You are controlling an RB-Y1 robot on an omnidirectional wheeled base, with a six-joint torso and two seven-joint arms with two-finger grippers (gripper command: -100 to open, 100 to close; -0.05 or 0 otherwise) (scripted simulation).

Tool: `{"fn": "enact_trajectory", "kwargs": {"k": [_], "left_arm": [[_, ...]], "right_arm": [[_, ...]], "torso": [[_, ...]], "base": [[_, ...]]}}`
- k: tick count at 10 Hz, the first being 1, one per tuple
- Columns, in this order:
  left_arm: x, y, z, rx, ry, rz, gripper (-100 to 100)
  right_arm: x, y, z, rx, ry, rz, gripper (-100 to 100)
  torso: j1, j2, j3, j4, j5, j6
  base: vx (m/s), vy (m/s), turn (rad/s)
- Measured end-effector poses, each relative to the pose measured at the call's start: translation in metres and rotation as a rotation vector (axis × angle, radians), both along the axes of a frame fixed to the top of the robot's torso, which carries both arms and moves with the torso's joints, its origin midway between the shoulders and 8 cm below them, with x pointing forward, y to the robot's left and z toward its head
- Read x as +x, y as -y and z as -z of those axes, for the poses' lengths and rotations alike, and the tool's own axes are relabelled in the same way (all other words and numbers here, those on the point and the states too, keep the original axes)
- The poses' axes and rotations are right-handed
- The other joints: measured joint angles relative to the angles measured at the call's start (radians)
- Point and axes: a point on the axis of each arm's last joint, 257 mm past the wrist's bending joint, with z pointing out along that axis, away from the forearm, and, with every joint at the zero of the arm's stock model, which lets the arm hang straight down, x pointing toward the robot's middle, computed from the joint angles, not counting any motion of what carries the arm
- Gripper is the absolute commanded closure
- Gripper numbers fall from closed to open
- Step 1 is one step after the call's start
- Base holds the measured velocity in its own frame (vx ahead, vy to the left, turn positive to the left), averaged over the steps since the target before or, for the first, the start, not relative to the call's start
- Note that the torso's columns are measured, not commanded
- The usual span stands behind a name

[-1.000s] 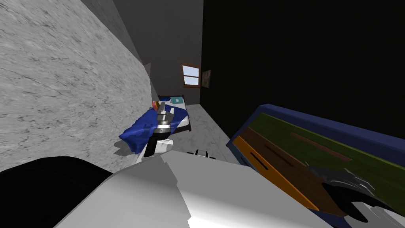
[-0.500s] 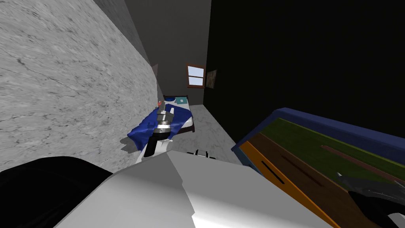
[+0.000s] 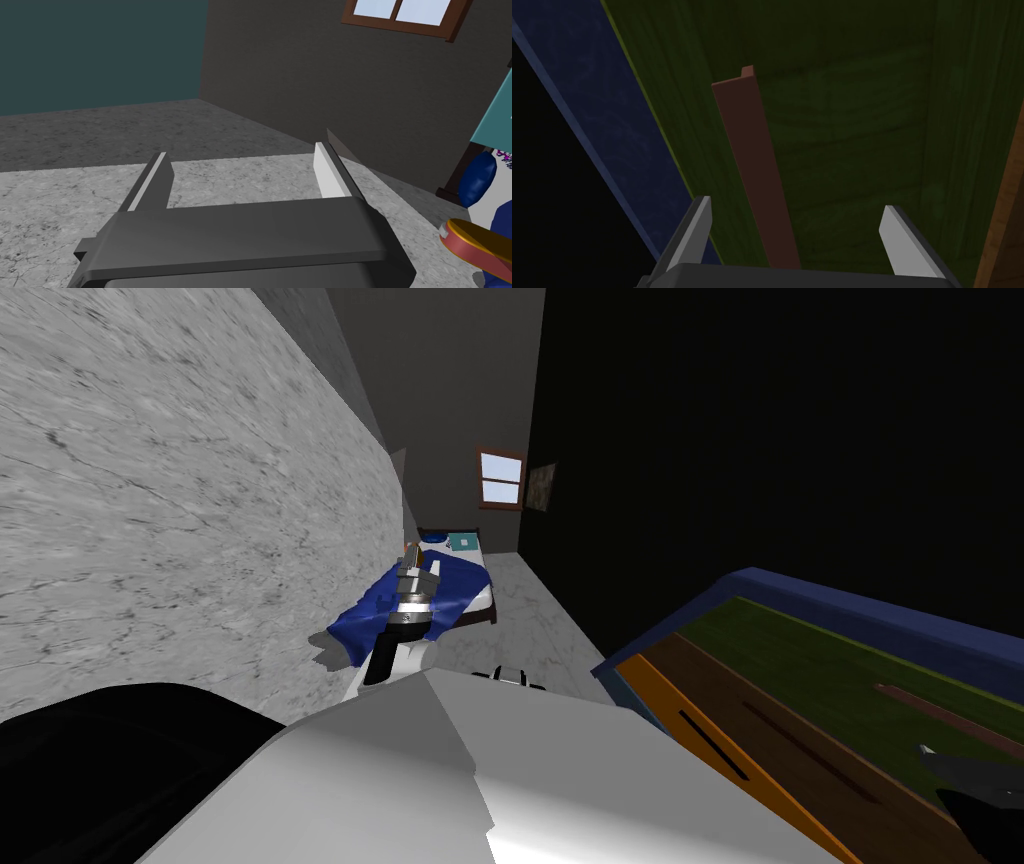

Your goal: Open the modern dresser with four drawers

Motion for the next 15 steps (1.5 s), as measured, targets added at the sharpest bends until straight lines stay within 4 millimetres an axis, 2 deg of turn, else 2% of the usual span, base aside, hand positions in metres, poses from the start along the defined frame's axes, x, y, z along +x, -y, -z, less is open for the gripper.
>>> {"fn": "enact_trajectory", "kwargs": {"k": [3, 6, 7, 8, 12, 15], "left_arm": [[0.0, 0.0, 0.0, 0.0, 0.0, 0.0, 0], [0.0, 0.0, 0.0, 0.0, 0.0, 0.0, 0], [0.0, 0.0, 0.0, 0.0, 0.0, 0.0, 0], [0.0, 0.0, 0.0, 0.0, 0.0, 0.0, 0], [0.0, 0.0, 0.0, 0.0, 0.0, 0.0, 0], [0.0, 0.0, 0.0, 0.0, 0.0, 0.0, 0]], "right_arm": [[0.002, 0.0, -0.003, -0.002, 0.0, -0.007, 100], [0.004, -0.001, -0.008, -0.005, -0.001, -0.018, 100], [0.004, -0.001, -0.008, -0.005, -0.001, -0.019, -100], [0.004, 0.001, -0.011, 0.009, 0.025, -0.011, -100], [0.004, 0.012, -0.025, 0.067, 0.153, 0.02, -100], [0.003, 0.015, -0.03, 0.086, 0.193, 0.029, -100]], "torso": [[0.011, 0.0, 0.0, 0.0, 0.004, 0.0], [0.003, -0.004, -0.003, -0.001, 0.001, 0.0], [-0.002, -0.005, -0.003, -0.002, 0.0, -0.001], [-0.005, -0.009, -0.006, -0.003, -0.002, -0.001], [0.006, -0.003, -0.002, -0.001, 0.002, 0.0], [0.001, 0.001, 0.001, 0.001, 0.001, 0.0]], "base": [[-0.06, 0.147, -0.04], [-0.05, 0.142, -0.037], [0.063, -0.016, 0.039], [0.155, -0.052, 0.048], [0.164, -0.049, 0.044], [0.062, -0.058, 0.02]]}}
